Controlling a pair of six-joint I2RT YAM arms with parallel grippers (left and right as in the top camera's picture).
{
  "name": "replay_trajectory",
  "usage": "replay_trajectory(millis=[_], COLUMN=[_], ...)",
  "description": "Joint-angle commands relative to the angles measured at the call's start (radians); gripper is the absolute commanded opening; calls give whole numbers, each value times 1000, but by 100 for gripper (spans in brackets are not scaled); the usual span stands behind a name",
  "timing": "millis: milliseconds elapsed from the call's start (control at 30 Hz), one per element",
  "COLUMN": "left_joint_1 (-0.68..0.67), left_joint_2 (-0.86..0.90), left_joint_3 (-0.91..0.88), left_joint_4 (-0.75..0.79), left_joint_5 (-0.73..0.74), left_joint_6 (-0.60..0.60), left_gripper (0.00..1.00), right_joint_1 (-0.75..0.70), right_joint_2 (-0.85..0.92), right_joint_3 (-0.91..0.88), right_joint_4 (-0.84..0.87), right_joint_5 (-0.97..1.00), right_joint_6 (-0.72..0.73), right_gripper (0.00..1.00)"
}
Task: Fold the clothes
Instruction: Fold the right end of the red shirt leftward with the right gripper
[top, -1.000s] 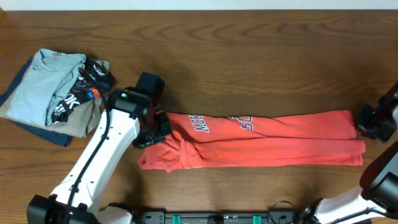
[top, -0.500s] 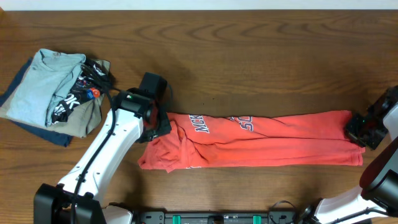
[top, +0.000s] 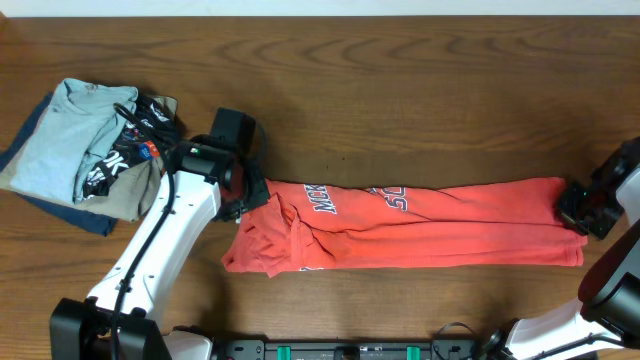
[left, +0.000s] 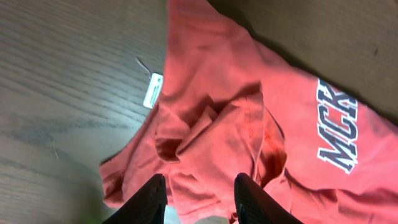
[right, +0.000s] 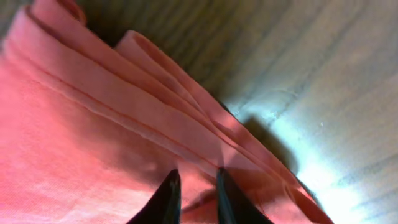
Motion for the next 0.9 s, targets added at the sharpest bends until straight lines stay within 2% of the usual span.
replay_trajectory(millis=[0, 67, 133, 267, 533, 633, 867], left_joint_1=[-1, -1, -1, -1, -1, -1, -1], left_joint_2=[-11, -11, -11, -11, -11, -11, -11], left_joint_3=[10, 10, 10, 10, 10, 10, 10], left_joint_4=[-22, -28, -29, -29, -29, -29, -29], left_joint_5=[10, 5, 5, 5, 5, 6, 6], left_joint_6=[30, 29, 29, 28, 28, 28, 28], left_gripper=[39, 39, 40, 40, 41, 41, 41], right_joint_1=[12, 12, 12, 8, -3, -8, -16], right_joint_2=[-3, -6, -7, -7, -6, -6, -6], right_joint_3=[46, 89, 130, 149, 58, 5, -65], right_joint_4=[-11, -41, -87, -131, -66, -34, 49], right_joint_5=[-93, -121, -126, -116, -89, -74, -9], right_joint_6=[-101, -140, -191, -320, -477, -530, -529], right_gripper=[23, 27, 38, 45, 53, 53, 56])
